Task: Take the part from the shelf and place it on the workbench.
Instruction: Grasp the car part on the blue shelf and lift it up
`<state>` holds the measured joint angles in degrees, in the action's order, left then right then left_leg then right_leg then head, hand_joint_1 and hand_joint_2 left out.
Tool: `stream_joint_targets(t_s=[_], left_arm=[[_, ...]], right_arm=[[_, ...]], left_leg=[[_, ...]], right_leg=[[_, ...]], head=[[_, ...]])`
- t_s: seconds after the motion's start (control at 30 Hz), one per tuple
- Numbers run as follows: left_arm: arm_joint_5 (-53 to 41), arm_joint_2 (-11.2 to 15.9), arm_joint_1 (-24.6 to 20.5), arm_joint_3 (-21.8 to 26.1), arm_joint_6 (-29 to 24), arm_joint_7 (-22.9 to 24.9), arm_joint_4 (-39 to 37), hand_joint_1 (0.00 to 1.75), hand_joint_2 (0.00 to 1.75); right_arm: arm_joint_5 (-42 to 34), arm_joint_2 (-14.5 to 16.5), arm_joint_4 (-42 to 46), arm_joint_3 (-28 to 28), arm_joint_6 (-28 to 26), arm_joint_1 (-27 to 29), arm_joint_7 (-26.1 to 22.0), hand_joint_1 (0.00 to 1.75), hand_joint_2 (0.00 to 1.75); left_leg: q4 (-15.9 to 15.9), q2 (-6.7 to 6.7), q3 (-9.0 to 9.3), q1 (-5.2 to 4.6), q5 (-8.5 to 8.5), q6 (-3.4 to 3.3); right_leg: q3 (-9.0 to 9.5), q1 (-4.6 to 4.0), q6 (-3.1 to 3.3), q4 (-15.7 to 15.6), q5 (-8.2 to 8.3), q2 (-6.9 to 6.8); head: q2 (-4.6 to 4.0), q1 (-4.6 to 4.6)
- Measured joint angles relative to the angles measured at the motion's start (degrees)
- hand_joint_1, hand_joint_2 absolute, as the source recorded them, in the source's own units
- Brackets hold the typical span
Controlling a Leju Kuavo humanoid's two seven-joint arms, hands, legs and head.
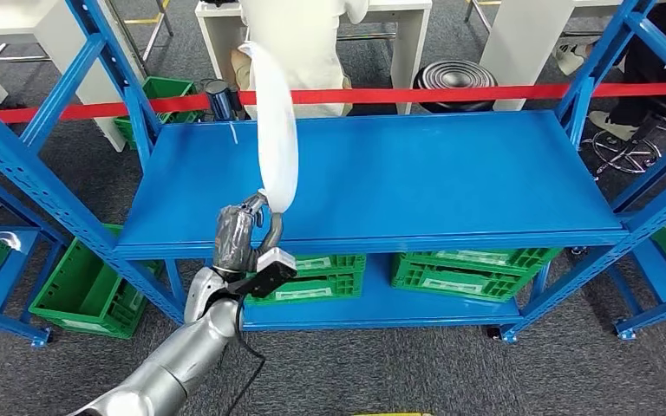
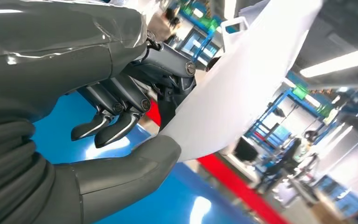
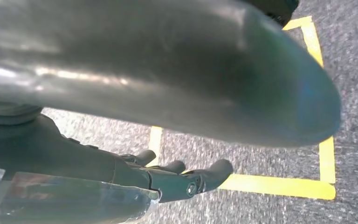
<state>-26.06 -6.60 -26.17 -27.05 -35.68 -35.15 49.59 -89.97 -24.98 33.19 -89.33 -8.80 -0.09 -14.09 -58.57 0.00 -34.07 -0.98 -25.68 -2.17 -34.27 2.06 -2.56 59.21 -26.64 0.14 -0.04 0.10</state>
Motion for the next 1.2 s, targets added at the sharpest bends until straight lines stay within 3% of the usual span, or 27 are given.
stream_joint_targets(t_s=[0.1, 0.2, 0.23, 0.27, 0.3, 0.4, 0.47, 0.6, 0.63, 0.7, 0.77, 0.8, 0.83, 0.9, 0.97, 1.03, 1.1, 1.13, 1.2], left_arm=[[6.36, 2.11, 1.22, -5.33, 2.86, 1.46, 8.05, 1.75, 1.75], [11.87, 4.22, 1.98, -9.56, 5.32, 1.81, 15.82, 1.75, 1.75], [13.50, 4.90, 2.23, -10.79, 5.87, 1.84, 18.18, 1.75, 1.75], [14.75, 5.50, 2.46, -11.83, 6.28, 1.84, 20.37, 1.75, 1.75], [15.68, 6.04, 2.62, -12.70, 6.57, 1.82, 22.33, 1.75, 1.75], [17.96, 7.35, 2.67, -14.54, 7.30, 1.51, 27.95, 1.75, 1.75], [19.54, 8.15, 2.65, -15.47, 7.78, 1.02, 31.17, 1.75, 1.75], [21.23, 9.39, 2.67, -16.71, 8.06, 0.24, 35.66, 1.75, 1.75], [21.38, 9.52, 2.64, -16.91, 8.09, 0.17, 36.36, 1.75, 1.75], [21.52, 9.76, 2.74, -17.34, 8.20, 0.12, 37.17, 1.75, 1.75], [21.60, 10.03, 3.07, -17.79, 8.30, 0.12, 37.57, 1.75, 1.75], [21.63, 10.16, 3.21, -18.00, 8.32, 0.11, 37.72, 1.75, 1.75], [21.72, 10.27, 3.32, -18.15, 8.32, 0.06, 37.86, 1.75, 1.75], [22.16, 10.53, 3.37, -18.32, 8.37, -0.24, 38.36, 1.75, 1.75], [22.81, 10.88, 3.38, -18.51, 8.53, -0.71, 39.24, 1.75, 1.75], [23.53, 11.40, 3.42, -18.80, 9.00, -1.09, 40.43, 1.75, 1.75], [24.30, 12.03, 3.49, -19.05, 9.79, -1.37, 41.86, 1.75, 1.75], [24.77, 12.33, 3.52, -19.17, 10.26, -1.51, 42.57, 1.75, 1.75], [25.93, 12.93, 3.71, -19.42, 11.45, -1.81, 43.86, 1.75, 1.75]], right_arm=[[0.01, 0.66, -0.43, 0.02, 0.37, 0.04, -0.13, 0.00, 0.00], [0.01, 1.09, -0.75, 0.10, 0.41, 0.09, -0.33, 0.00, 0.00], [0.01, 1.22, -0.83, 0.13, 0.41, 0.15, -0.39, 0.00, 0.00], [0.01, 1.33, -0.88, 0.14, 0.41, 0.22, -0.43, 0.00, 0.00], [0.01, 1.40, -0.90, 0.15, 0.41, 0.28, -0.46, 0.00, 0.00], [0.01, 1.41, -0.63, 0.18, 0.26, 0.32, -0.48, 0.00, 0.00], [0.01, 1.11, -0.14, 0.20, 0.14, 0.45, -0.45, 0.00, 0.00], [0.01, 0.38, 0.66, 0.21, 0.05, 0.75, -0.43, 0.00, 0.00], [0.01, 0.25, 0.74, 0.22, 0.00, 0.78, -0.43, 0.00, 0.00], [0.01, 0.02, 0.82, 0.23, -0.09, 0.83, -0.42, 0.00, 0.00], [0.01, -0.12, 0.84, 0.24, -0.19, 0.94, -0.42, 0.00, 0.00], [0.01, -0.17, 0.84, 0.24, -0.24, 0.98, -0.42, 0.00, 0.00], [0.01, -0.25, 0.84, 0.25, -0.30, 1.01, -0.43, 0.00, 0.00], [0.01, -0.29, 0.86, 0.32, -0.52, 0.97, -0.50, 0.00, 0.00], [0.01, -0.21, 0.93, 0.46, -0.82, 0.93, -0.76, 0.00, 0.00], [0.01, -0.01, 1.13, 0.56, -1.28, 0.95, -1.09, 0.00, 0.00], [0.01, 0.29, 1.43, 0.65, -1.90, 0.95, -1.35, 0.00, 0.00], [0.01, 0.42, 1.57, 0.73, -2.20, 0.95, -1.44, 0.00, 0.00], [0.01, 0.59, 1.87, 0.97, -2.68, 0.95, -1.51, 0.00, 0.00]], left_leg=[[-2.06, -0.07, -0.84, 0.44, -1.59, 0.81], [-11.79, -0.05, -5.19, 1.00, -6.58, 1.91], [-14.74, -0.05, -6.63, 1.11, -7.49, 2.04], [-15.93, -0.05, -7.29, 1.17, -7.38, 2.00], [-14.89, -0.06, -6.91, 1.16, -6.22, 1.77], [-4.23, -0.10, -1.89, 0.74, -1.12, 0.06], [-0.53, 0.02, -0.11, 0.24, -0.36, -0.78], [1.76, 0.31, 0.99, 0.10, 0.58, -1.48], [2.49, 0.41, 1.36, 0.23, 0.98, -1.66], [2.90, 0.51, 1.49, 0.25, 1.28, -1.86], [2.81, 0.50, 1.42, 0.18, 1.27, -1.83], [2.68, 0.48, 1.39, 0.20, 1.22, -1.75], [2.42, 0.45, 1.36, 0.25, 1.10, -1.59], [1.42, 0.38, 1.02, 0.23, 0.58, -0.89], [0.42, 0.32, 0.48, 0.06, 0.06, -0.18], [0.07, 0.30, 0.21, 0.14, -0.05, 0.19], [-0.96, 0.23, -0.18, 0.44, -0.91, 0.69], [-2.77, 0.20, -0.93, 0.61, -2.16, 1.08], [-9.32, 0.17, -3.85, 0.96, -5.79, 1.88]], right_leg=[[0.09, 0.29, 0.75, -0.01, 0.07, -0.01], [0.16, 0.26, 1.22, -0.02, 0.05, 0.04], [0.17, 0.19, 1.29, -0.02, 0.03, 0.06], [0.20, 0.12, 1.32, -0.02, 0.01, 0.11], [0.25, 0.02, 1.33, -0.02, -0.01, 0.17], [0.42, -0.29, 1.30, -0.15, 0.00, 0.40], [0.34, -0.22, 1.11, -0.31, 0.10, 0.42], [-0.07, -0.34, 0.39, 0.33, -0.32, 0.21], [-1.02, -0.41, 0.50, 2.29, -1.31, 0.14], [-4.34, -0.38, 0.86, 9.23, -4.27, 0.09], [-6.84, -0.28, 0.47, 14.41, -5.77, 0.08], [-6.58, -0.15, -0.09, 13.90, -5.21, 0.05], [-5.21, 0.02, -0.76, 11.18, -3.92, -0.01], [-1.21, 0.31, -1.64, 3.43, -1.23, -0.19], [0.58, 0.22, -0.98, -0.07, -0.31, -0.13], [0.43, 0.09, 0.15, 0.01, -0.24, 0.03], [0.49, 0.25, 0.77, -0.08, -0.10, 0.05], [0.53, 0.40, 1.03, -0.13, -0.03, 0.06], [0.48, 0.32, 1.34, -0.11, -0.03, 0.06]], head=[[0.00, -0.09], [0.00, -0.17], [0.00, -0.17], [0.00, -0.18], [0.00, -0.18], [0.00, -0.10], [0.00, -0.03], [0.00, 0.04], [0.00, 0.09], [0.00, 0.10], [0.00, 0.10], [0.00, 0.11], [0.00, 0.12], [0.00, 0.14], [0.00, 0.06], [0.00, -0.01], [0.00, -0.04], [0.00, -0.10], [0.00, -0.20]])
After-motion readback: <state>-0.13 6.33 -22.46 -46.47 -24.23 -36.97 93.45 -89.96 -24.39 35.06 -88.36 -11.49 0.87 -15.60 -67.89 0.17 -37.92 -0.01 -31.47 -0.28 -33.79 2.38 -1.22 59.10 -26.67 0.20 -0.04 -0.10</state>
